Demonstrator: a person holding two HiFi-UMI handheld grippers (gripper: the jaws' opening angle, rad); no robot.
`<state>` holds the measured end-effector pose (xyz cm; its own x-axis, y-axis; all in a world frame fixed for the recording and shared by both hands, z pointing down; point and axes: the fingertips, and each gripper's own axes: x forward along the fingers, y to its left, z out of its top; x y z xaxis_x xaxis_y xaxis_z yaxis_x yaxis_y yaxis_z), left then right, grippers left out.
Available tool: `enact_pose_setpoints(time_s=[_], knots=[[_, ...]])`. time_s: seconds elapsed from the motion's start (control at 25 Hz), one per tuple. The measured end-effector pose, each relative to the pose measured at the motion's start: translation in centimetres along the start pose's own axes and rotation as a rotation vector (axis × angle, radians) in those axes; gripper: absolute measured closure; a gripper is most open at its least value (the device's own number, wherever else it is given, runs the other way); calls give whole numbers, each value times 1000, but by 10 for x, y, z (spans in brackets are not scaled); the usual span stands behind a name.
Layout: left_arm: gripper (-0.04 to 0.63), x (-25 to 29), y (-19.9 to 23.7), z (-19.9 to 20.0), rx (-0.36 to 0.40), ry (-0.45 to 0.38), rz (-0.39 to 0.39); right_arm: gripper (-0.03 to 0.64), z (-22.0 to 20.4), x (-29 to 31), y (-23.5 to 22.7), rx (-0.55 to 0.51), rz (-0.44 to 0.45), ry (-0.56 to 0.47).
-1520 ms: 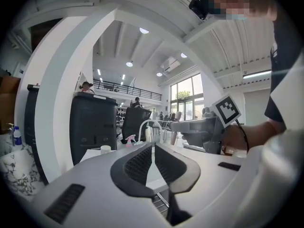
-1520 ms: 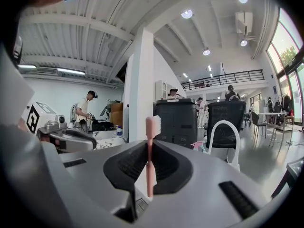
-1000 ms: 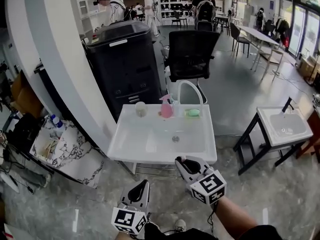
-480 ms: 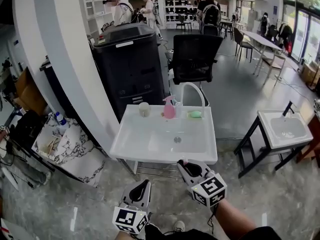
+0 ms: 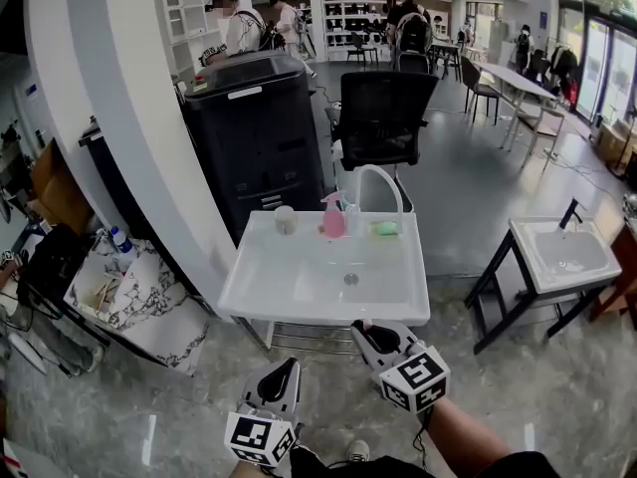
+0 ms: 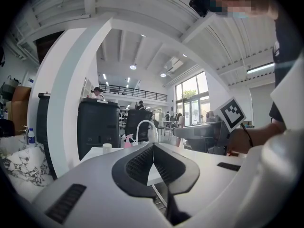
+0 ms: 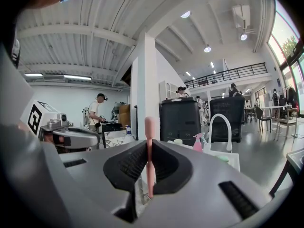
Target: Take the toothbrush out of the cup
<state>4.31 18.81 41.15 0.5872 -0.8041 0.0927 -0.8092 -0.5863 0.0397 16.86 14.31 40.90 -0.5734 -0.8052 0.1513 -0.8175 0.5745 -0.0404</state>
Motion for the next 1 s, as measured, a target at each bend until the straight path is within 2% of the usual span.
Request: enact_pose_setpoints(time_s=[1.0], knots=[[575, 5, -4, 3, 7, 7, -3, 584, -3, -6, -6, 15, -5, -3]])
